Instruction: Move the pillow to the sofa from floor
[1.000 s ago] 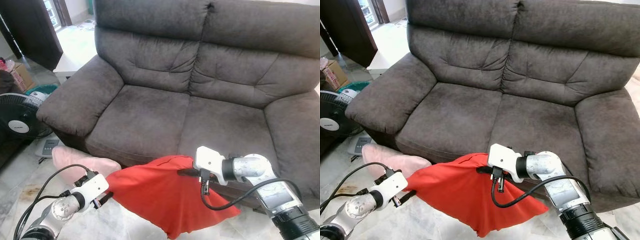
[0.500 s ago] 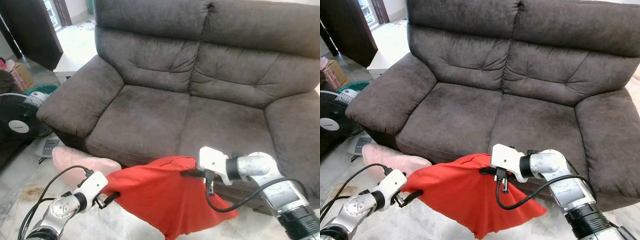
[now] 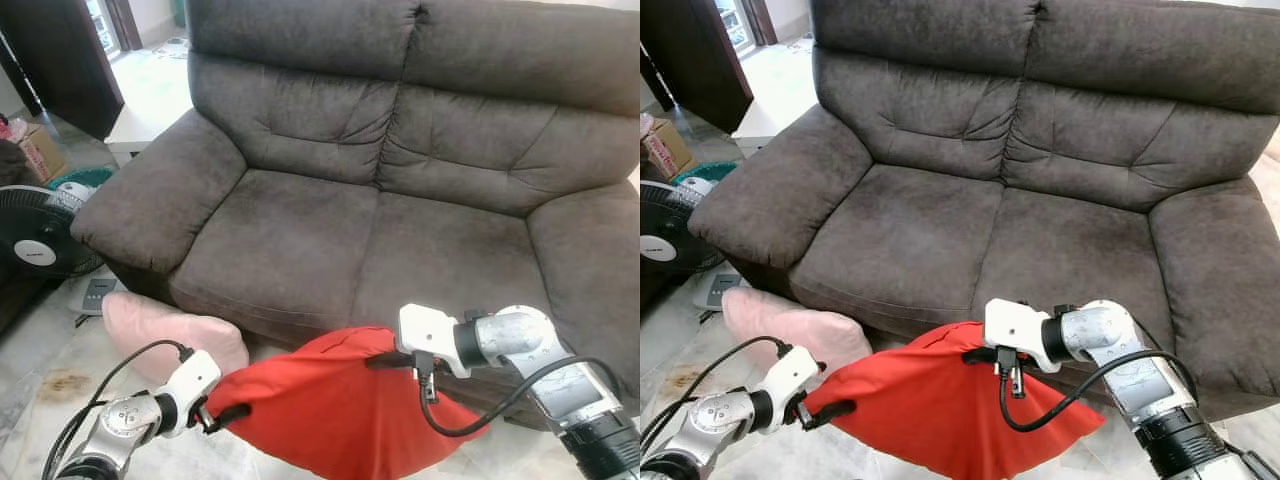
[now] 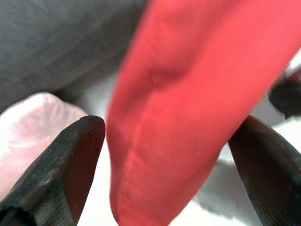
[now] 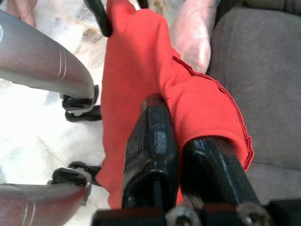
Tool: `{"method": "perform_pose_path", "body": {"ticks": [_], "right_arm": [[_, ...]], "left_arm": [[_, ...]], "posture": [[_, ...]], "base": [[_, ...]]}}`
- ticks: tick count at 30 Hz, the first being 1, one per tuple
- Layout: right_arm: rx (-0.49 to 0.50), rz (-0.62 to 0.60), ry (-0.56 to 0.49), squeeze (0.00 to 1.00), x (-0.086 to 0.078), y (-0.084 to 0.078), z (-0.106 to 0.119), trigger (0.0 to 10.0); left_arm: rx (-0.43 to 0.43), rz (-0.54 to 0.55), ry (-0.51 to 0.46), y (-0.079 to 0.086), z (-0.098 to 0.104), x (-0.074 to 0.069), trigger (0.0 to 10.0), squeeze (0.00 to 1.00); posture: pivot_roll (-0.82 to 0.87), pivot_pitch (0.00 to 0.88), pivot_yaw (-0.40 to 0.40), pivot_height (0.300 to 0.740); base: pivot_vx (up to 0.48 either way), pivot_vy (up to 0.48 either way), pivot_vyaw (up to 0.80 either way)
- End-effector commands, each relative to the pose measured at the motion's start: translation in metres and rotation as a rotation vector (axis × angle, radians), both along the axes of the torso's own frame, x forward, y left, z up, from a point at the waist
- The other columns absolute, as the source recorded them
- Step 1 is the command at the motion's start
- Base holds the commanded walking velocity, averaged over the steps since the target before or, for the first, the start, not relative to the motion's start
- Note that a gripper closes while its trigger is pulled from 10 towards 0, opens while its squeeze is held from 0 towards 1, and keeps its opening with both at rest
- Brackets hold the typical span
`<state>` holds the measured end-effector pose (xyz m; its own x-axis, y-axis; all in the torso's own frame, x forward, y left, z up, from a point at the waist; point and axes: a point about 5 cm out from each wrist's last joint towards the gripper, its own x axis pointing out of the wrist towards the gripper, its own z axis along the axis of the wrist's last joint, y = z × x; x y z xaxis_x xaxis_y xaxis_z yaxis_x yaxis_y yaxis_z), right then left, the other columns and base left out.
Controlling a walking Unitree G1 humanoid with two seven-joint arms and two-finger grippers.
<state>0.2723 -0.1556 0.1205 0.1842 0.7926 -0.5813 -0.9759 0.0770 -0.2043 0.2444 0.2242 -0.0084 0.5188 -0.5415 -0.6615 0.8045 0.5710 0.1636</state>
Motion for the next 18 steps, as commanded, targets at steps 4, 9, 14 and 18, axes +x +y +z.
{"method": "perform_pose_path", "body": {"ticks": [4, 9, 14, 18], "right_arm": [[0.063, 0.056, -0.084, 0.00, 0.001, 0.008, 0.024, 10.0], [0.062, 0.058, -0.090, 0.00, 0.001, 0.007, 0.027, 10.0], [0.063, 0.057, -0.087, 0.00, 0.000, 0.007, 0.028, 10.0], [0.062, 0.060, -0.084, 0.00, -0.001, 0.008, 0.027, 10.0]], "left_arm": [[0.065, -0.088, 0.066, 0.000, -0.009, -0.011, 10.0, 0.00], [0.149, -0.081, 0.042, 0.002, -0.013, -0.012, 10.0, 0.00], [0.220, -0.029, -0.046, 0.004, -0.011, -0.005, 0.0, 0.00], [0.218, -0.015, -0.068, 0.003, -0.011, -0.003, 0.0, 0.00]], "posture": [[0.13, 0.038, -0.053, 0.740], [0.12, 0.039, -0.057, 0.740], [0.12, 0.045, -0.062, 0.740], [0.12, 0.047, -0.064, 0.740]], "base": [[0.000, 0.000, 0.00], [0.000, 0.000, 0.00], [0.000, 0.000, 0.00], [0.000, 0.000, 0.00]]}}
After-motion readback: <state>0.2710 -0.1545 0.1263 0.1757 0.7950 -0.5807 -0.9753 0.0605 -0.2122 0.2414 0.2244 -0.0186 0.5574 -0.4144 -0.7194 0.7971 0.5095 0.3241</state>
